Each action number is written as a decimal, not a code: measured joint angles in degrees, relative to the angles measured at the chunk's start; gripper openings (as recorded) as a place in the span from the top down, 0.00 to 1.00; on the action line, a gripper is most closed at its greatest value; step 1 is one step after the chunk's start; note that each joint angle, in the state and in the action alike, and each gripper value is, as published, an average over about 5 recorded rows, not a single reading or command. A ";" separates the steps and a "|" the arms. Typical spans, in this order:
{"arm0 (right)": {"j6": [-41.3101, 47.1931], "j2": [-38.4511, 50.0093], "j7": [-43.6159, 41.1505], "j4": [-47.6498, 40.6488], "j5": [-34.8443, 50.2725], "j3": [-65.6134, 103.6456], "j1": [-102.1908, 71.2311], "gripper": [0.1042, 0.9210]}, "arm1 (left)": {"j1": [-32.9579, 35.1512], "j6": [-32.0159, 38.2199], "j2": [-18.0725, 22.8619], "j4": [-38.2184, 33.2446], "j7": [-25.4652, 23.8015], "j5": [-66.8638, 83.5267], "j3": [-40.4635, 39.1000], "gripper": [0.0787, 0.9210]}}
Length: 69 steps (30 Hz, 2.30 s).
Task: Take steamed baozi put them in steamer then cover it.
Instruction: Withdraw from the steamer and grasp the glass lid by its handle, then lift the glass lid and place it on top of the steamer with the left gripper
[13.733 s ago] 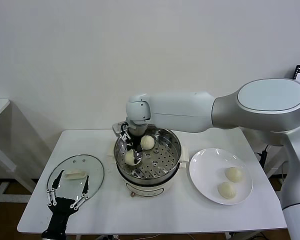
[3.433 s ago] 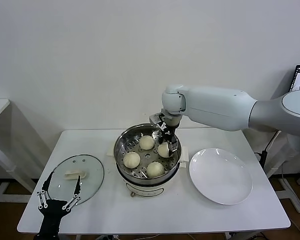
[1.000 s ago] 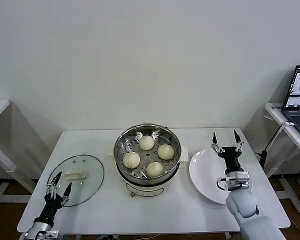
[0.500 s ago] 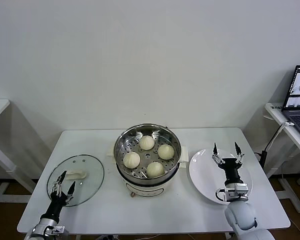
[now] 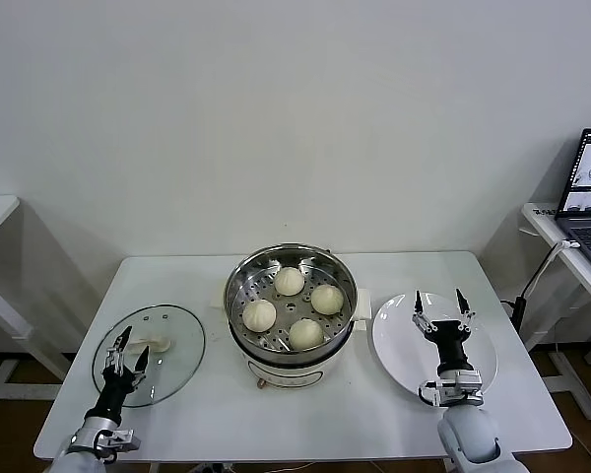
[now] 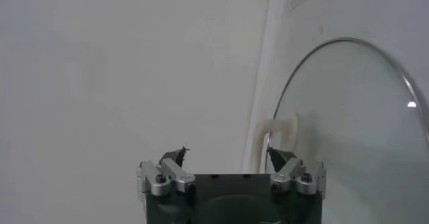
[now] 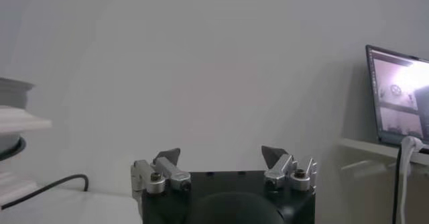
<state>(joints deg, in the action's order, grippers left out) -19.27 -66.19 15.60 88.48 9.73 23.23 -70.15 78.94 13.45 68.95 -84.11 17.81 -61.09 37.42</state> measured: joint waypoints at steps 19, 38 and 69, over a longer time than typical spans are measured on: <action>-0.17 -0.34 0.05 -0.46 -0.87 0.11 -0.04 0.12 | -4.96 -1.60 -0.55 4.38 0.06 -0.63 -1.63 0.12; -0.09 0.77 0.07 -0.96 -1.23 -0.53 0.98 0.12 | -7.66 -1.68 -0.50 7.45 -0.20 -0.69 -2.46 0.30; -0.19 2.16 0.26 -0.97 -1.41 -1.44 2.21 0.12 | -5.07 -4.52 -2.02 -1.54 -1.86 -0.04 1.95 0.86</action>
<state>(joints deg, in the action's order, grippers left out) -19.46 -64.02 15.86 87.51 8.32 21.80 -67.94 73.86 8.93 66.93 -85.65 15.95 -61.13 39.37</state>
